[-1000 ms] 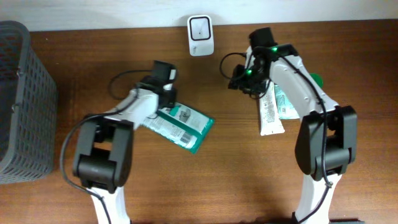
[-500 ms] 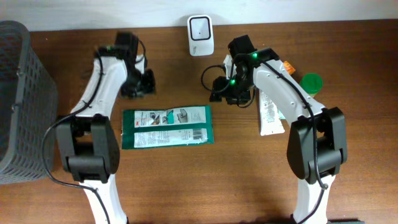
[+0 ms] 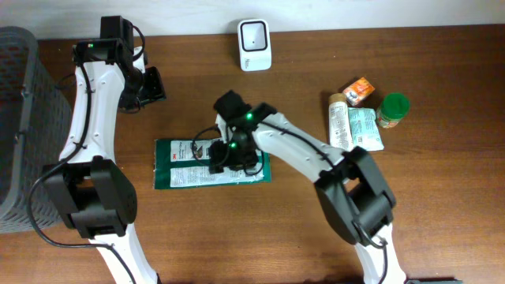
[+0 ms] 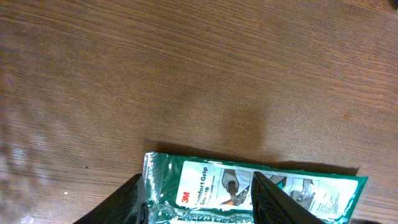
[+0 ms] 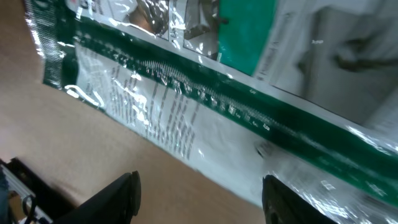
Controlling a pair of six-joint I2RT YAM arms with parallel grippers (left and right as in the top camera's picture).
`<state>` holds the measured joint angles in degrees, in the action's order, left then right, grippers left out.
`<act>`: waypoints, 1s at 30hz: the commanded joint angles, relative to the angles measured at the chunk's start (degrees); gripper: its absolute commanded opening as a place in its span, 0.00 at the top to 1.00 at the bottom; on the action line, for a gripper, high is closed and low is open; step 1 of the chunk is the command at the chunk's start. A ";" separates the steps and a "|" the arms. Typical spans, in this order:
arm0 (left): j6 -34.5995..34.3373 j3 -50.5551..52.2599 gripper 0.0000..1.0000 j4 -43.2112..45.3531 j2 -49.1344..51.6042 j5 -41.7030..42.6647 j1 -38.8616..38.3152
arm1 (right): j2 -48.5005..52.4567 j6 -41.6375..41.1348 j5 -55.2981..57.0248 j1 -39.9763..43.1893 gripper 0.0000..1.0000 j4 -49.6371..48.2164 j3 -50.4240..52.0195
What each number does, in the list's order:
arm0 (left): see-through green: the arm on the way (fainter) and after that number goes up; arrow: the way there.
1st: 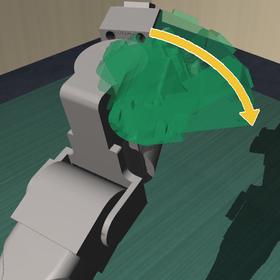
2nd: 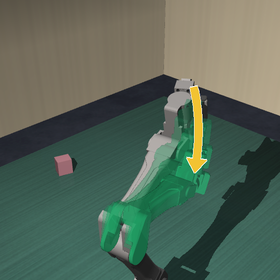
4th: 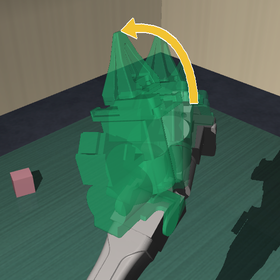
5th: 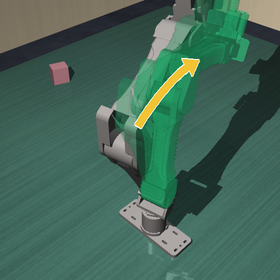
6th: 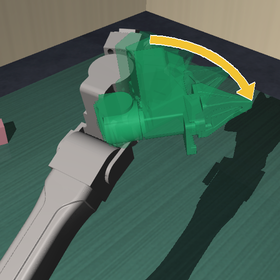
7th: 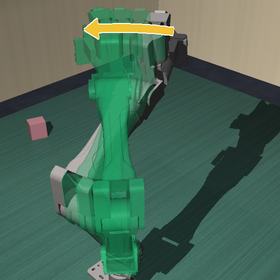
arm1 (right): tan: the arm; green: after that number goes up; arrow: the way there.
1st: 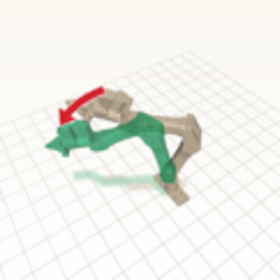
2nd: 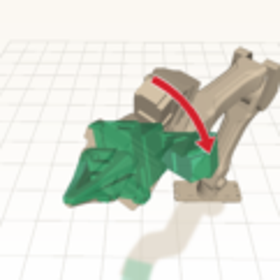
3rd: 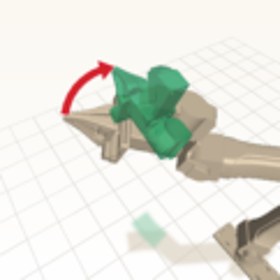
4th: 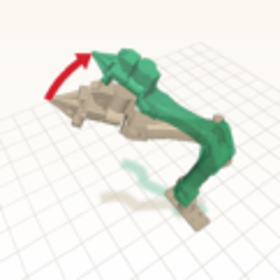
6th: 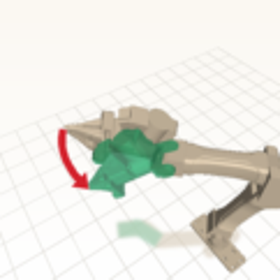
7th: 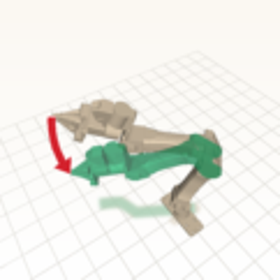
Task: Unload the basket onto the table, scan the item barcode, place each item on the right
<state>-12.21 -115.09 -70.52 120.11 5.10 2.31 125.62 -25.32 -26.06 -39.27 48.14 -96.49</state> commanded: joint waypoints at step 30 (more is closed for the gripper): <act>7.91 23.19 0.72 12.41 -1.86 -0.22 -7.63 | 1.09 6.51 -0.33 18.84 0.35 14.49 -9.53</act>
<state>-8.93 -94.65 -63.24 119.33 5.15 -6.13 126.69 -21.08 -24.29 -17.65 60.53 -106.17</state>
